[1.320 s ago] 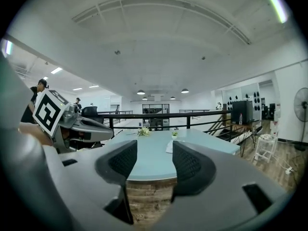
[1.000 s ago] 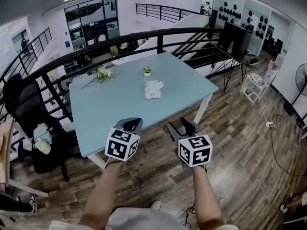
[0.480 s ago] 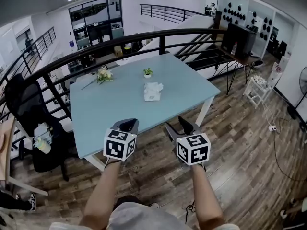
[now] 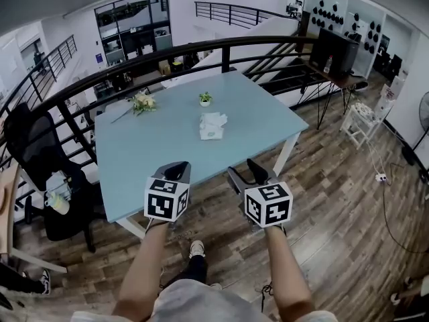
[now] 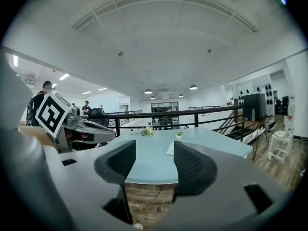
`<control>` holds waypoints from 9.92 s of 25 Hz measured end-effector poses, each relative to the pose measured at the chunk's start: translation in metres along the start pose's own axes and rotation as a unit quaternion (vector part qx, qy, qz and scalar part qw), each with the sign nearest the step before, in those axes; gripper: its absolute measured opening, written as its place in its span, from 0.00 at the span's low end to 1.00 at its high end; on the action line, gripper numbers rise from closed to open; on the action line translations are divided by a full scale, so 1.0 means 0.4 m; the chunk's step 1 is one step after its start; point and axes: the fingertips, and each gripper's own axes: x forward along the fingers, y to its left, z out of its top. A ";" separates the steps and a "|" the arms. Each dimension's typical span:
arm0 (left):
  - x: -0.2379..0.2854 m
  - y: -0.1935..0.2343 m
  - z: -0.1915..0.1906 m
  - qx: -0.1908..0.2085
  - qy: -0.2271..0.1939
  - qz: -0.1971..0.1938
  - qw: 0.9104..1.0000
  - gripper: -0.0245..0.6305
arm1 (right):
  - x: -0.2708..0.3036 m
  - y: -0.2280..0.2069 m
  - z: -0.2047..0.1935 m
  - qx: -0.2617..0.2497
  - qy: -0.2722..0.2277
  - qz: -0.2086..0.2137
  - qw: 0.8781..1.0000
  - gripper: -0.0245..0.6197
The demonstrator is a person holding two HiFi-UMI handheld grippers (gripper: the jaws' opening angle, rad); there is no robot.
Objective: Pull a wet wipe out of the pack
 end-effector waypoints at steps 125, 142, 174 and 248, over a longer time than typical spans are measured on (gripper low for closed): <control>0.759 0.573 0.099 -0.082 0.046 0.231 0.969 0.03 | 1.077 -0.439 0.008 -0.050 0.124 0.228 0.964 0.39; 0.774 0.512 0.058 -0.084 0.067 0.208 0.972 0.03 | 1.060 -0.434 -0.169 -0.050 0.220 0.245 0.943 0.39; 0.784 0.479 -0.002 -0.079 0.096 0.203 0.971 0.03 | 1.062 -0.451 -0.324 -0.064 0.292 0.251 0.921 0.30; 0.724 0.527 0.016 -0.076 0.079 0.225 0.968 0.03 | 1.065 -0.401 -0.119 -0.066 0.186 0.239 0.951 0.05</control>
